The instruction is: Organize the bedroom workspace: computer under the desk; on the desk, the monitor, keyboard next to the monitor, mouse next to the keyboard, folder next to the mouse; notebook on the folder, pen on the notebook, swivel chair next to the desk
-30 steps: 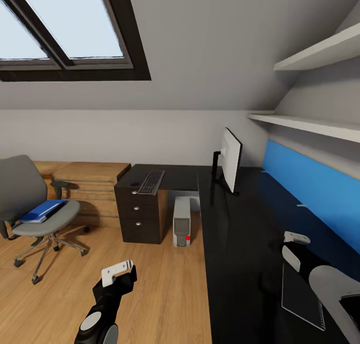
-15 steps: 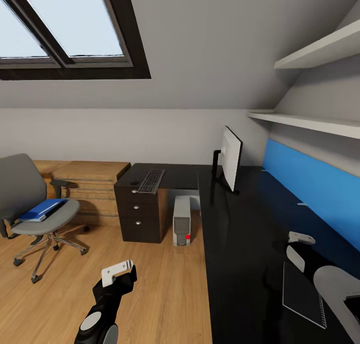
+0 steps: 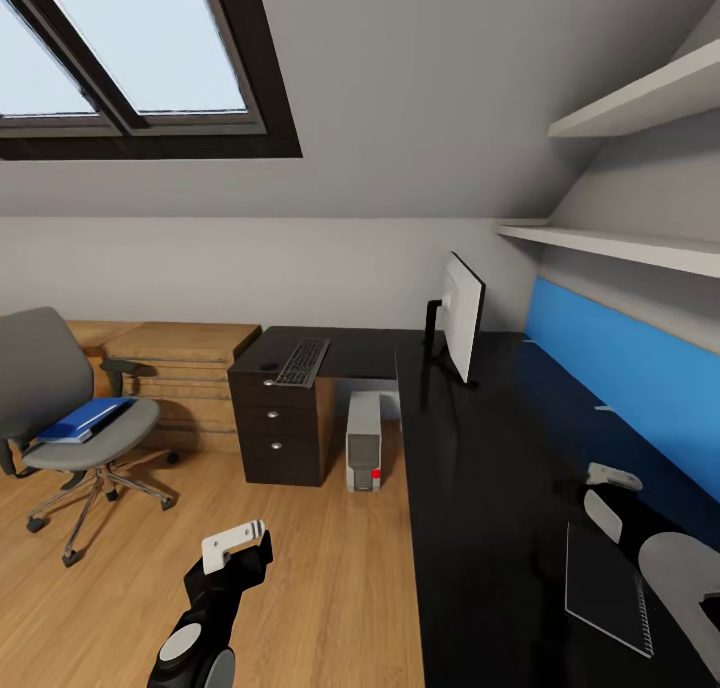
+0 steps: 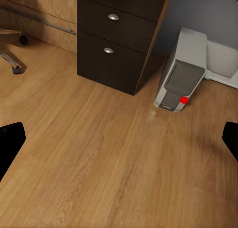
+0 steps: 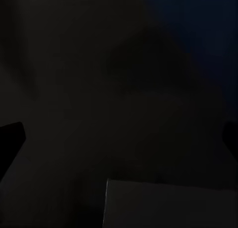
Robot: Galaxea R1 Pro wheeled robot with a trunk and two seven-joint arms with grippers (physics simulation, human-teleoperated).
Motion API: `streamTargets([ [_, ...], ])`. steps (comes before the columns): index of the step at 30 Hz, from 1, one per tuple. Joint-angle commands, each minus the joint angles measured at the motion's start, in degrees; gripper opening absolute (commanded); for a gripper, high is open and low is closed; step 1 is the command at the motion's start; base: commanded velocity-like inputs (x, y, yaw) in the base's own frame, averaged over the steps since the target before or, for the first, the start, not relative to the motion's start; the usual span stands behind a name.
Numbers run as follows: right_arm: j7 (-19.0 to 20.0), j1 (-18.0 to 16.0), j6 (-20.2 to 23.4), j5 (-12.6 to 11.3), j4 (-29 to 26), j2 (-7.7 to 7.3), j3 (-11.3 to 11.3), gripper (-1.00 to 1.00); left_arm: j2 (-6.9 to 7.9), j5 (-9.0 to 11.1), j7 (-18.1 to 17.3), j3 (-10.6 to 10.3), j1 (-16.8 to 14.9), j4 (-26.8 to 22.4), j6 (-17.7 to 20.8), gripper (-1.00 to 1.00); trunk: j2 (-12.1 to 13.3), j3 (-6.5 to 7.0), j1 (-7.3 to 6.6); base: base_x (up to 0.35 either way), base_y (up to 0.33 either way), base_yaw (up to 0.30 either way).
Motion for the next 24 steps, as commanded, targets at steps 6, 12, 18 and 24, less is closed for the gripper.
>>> streamTargets([
  [6, 1.28, 0.0, 0.26, -2.72, -0.25, -0.79, 0.55, 1.0, 0.01, 0.53, 0.44, -0.06, -0.02, -0.09, 0.13, 1.0, -0.03, -0.05, 0.0, 0.0, 0.0, 0.0],
  [12, 1.68, 0.0, 0.25, -3.18, -0.24, -0.88, 0.57, 1.0, 0.01, 0.53, 0.44, -0.09, -0.02, -0.09, 0.13, 1.0, -0.03, -0.05, 0.0, 0.0, 0.0, 0.0],
  [18, 1.77, 0.0, 0.29, -3.28, -0.23, -0.9, 0.57, 1.0, 0.01, 0.54, 0.44, -0.07, -0.02, -0.09, 0.13, 1.0, -0.03, -0.05, 0.0, 0.0, 0.0, 0.0],
  [24, 2.05, 0.0, 0.31, -3.38, -0.23, -0.91, 0.57, 1.0, -0.05, 0.54, 0.5, -0.08, -0.02, -0.09, 0.13, 1.0, -2.04, -0.95, 1.1, 0.0, 0.0, 0.0],
])
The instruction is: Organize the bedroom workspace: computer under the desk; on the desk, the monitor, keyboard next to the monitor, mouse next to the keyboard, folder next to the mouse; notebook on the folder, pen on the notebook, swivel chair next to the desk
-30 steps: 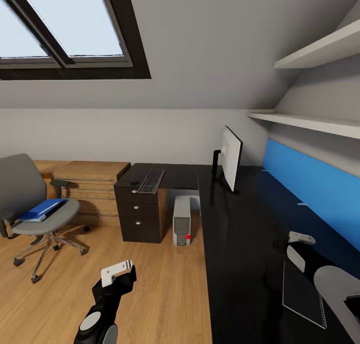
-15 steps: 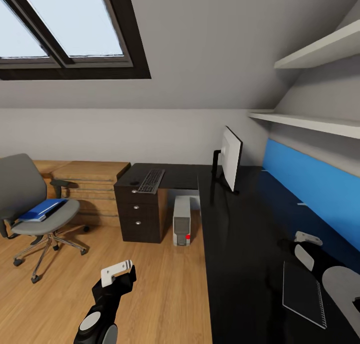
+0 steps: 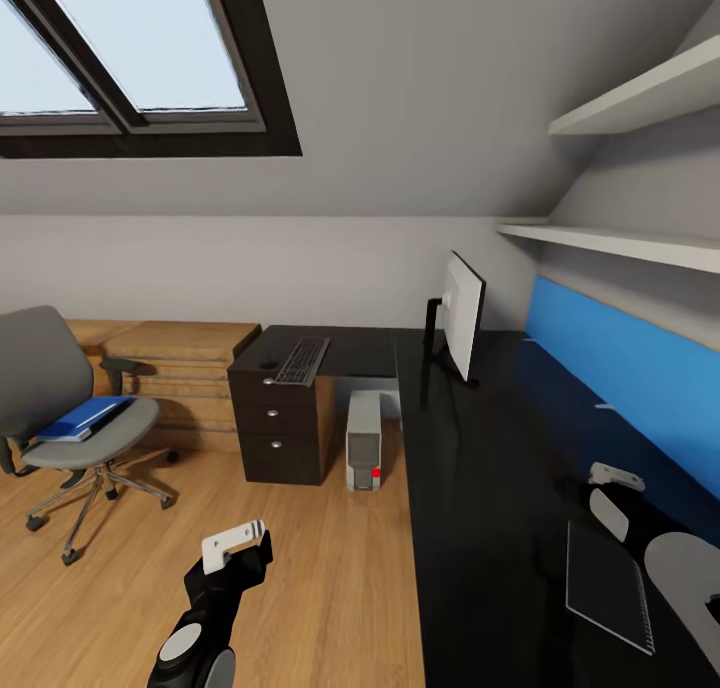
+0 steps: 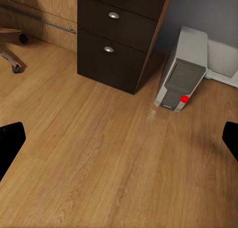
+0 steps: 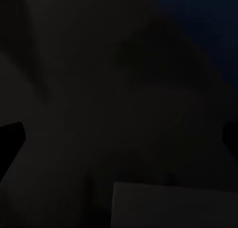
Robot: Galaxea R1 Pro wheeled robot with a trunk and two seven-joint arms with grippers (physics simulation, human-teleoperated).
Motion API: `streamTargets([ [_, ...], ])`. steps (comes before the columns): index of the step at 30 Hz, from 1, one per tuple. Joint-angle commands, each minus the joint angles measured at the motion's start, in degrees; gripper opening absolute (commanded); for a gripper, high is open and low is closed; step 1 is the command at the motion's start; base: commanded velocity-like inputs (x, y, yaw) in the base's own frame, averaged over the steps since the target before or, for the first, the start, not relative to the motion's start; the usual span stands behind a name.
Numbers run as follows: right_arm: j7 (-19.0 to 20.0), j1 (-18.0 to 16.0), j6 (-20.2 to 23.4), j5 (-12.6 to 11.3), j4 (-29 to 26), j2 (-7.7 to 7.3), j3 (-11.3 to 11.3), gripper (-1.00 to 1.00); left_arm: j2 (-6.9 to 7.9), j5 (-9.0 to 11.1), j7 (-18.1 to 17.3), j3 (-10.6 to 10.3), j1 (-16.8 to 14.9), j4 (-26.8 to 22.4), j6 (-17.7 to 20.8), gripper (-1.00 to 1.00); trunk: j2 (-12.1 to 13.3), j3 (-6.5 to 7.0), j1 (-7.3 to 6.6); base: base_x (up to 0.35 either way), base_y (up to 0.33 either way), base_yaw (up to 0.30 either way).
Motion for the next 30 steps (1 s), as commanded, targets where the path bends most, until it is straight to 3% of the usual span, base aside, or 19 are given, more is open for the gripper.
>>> streamTargets([
  [1, -0.35, -0.01, 0.3, -0.51, -0.16, -0.05, 0.5, 1.0, 0.0, 0.54, 0.44, -0.08, -0.02, -0.09, 0.13, 1.0, -0.45, -0.24, 0.23, 0.0, 0.0, 0.0],
  [30, -0.28, -0.01, -0.1, -0.39, -0.16, 0.04, 0.65, 1.0, -0.09, 0.57, 0.37, -0.27, -0.02, -0.09, 0.13, 1.0, -12.08, -5.44, 6.6, 0.0, 0.0, 0.0],
])
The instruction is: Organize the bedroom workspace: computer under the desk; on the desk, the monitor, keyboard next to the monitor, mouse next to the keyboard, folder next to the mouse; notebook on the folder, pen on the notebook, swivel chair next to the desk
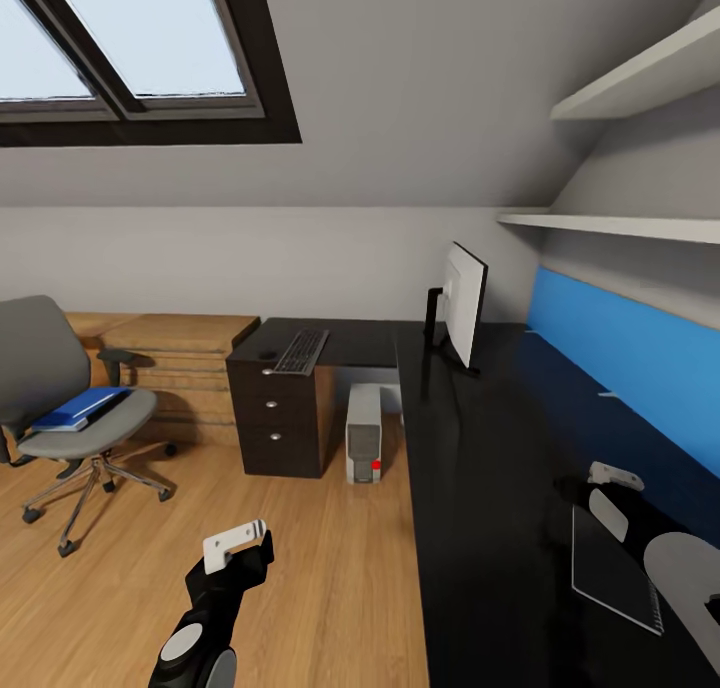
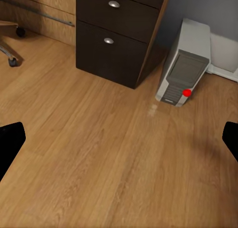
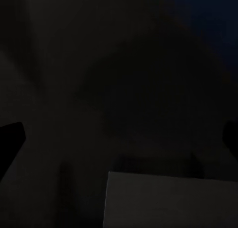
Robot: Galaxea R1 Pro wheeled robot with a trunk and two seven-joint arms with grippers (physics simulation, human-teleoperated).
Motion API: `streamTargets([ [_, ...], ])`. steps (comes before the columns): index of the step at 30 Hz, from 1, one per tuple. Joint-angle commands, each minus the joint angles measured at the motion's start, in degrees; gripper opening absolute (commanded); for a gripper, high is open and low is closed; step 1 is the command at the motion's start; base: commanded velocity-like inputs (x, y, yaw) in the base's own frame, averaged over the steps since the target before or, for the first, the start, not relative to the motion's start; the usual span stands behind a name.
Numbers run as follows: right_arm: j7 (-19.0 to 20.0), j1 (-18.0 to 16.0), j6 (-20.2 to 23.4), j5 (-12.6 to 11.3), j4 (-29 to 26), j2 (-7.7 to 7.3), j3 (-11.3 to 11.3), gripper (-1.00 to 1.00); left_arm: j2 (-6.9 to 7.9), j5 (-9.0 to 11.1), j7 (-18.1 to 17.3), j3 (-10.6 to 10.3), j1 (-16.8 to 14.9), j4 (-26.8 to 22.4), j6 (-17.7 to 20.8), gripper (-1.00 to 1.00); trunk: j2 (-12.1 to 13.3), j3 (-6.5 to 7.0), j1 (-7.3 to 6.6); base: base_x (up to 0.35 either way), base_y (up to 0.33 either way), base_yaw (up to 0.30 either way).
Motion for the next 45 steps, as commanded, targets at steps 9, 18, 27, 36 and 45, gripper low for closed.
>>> streamTargets([
  [9, -0.43, -0.01, 0.32, -0.44, -0.16, 0.01, 0.58, 1.0, 0.05, 0.55, 0.44, -0.03, -0.01, -0.09, 0.13, 1.0, -0.45, -0.24, 0.23, 0.0, 0.0, 0.0],
  [18, -0.44, -0.01, 0.54, -0.31, 0.01, 0.04, 0.72, 1.0, 0.23, 0.51, 0.38, 0.1, -0.01, -0.04, 0.19, 1.0, -0.45, -0.24, 0.23, 0.0, 0.0, 0.0],
  [27, -0.48, -0.01, 0.63, -0.29, 0.1, 0.04, 0.75, 1.0, 0.13, 0.56, 0.35, -0.42, -0.01, -0.06, 0.14, 1.0, -0.45, -0.24, 0.23, 0.0, 0.0, 0.0],
  [36, -0.44, -0.01, 0.57, -0.28, 0.1, 0.04, 0.76, 1.0, 0.08, 0.52, 0.42, -1.22, -0.01, -0.09, 0.13, 1.0, -2.85, -1.31, 1.54, 0.0, 0.0, 0.0],
  [45, -0.44, -0.01, 0.52, -0.28, 0.1, 0.11, 0.83, 1.0, 0.0, 0.51, 0.43, -1.31, -0.01, -0.09, 0.13, 1.0, -5.66, -2.57, 3.08, 0.0, 0.0, 0.0],
])
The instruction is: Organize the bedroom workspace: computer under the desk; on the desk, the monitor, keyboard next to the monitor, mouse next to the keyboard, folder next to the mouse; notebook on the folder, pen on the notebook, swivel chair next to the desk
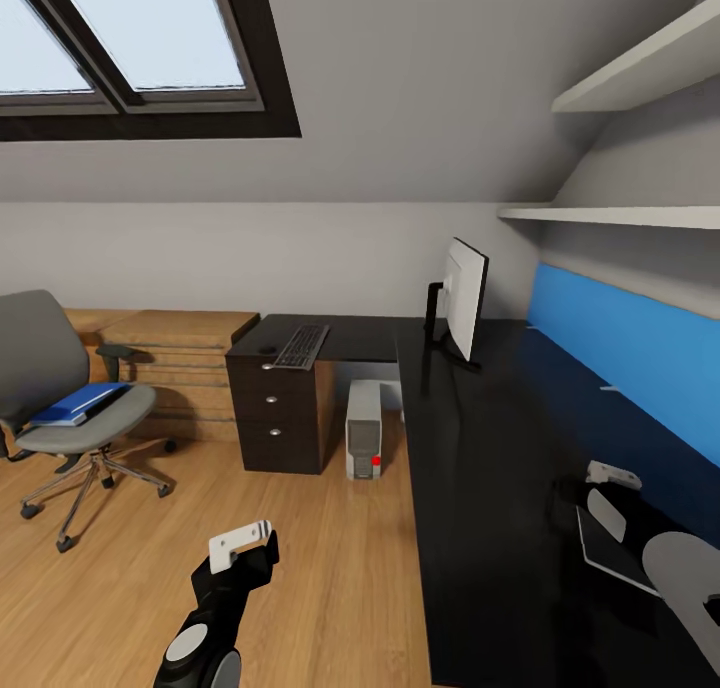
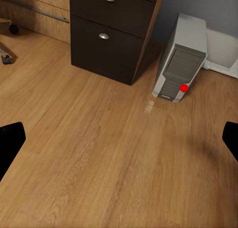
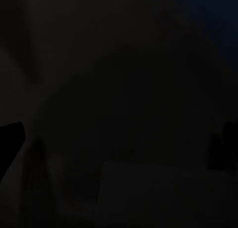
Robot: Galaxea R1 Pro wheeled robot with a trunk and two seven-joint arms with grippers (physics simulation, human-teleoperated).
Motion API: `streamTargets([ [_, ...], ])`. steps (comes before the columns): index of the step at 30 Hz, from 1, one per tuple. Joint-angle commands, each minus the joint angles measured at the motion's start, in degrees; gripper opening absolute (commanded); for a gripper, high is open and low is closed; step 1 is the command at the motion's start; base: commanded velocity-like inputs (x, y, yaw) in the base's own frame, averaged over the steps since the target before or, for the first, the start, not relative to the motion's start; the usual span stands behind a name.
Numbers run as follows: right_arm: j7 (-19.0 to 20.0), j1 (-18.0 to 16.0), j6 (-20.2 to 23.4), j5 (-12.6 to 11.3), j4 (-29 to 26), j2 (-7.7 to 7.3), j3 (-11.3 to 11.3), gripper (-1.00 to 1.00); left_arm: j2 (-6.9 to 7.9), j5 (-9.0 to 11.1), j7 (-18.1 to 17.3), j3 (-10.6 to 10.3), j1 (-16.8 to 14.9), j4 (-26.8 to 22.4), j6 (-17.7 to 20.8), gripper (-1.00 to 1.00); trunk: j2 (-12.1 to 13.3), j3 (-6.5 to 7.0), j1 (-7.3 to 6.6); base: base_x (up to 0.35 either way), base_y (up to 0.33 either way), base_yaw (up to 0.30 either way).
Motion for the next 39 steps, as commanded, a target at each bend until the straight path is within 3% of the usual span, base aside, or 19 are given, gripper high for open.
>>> streamTargets([
  [1, -0.35, 0.05, 0.29, -1.12, 0.21, -0.06, 0.06, 1.0, 0.02, 0.56, 0.44, -0.09, -0.02, -0.1, 0.13, 1.0, -0.02, -0.06, 0.0, 0.0, 0.0, 0.0],
  [21, -0.35, 0.05, 0.2, -1.11, 0.12, -0.04, 0.06, 1.0, 0.25, 0.48, 0.35, -0.08, -0.02, 0.07, 0.22, 1.0, -0.02, -0.06, 0.0, -0.001, 0.0, 0.0],
  [39, -0.35, 0.05, 0.11, -1.04, 0.0, -0.02, 0.12, 1.0, 0.26, 0.45, 0.35, -0.07, -0.02, 0.25, 0.22, 1.0, -0.02, -0.06, 0.0, -0.122, 0.0, 0.0],
])
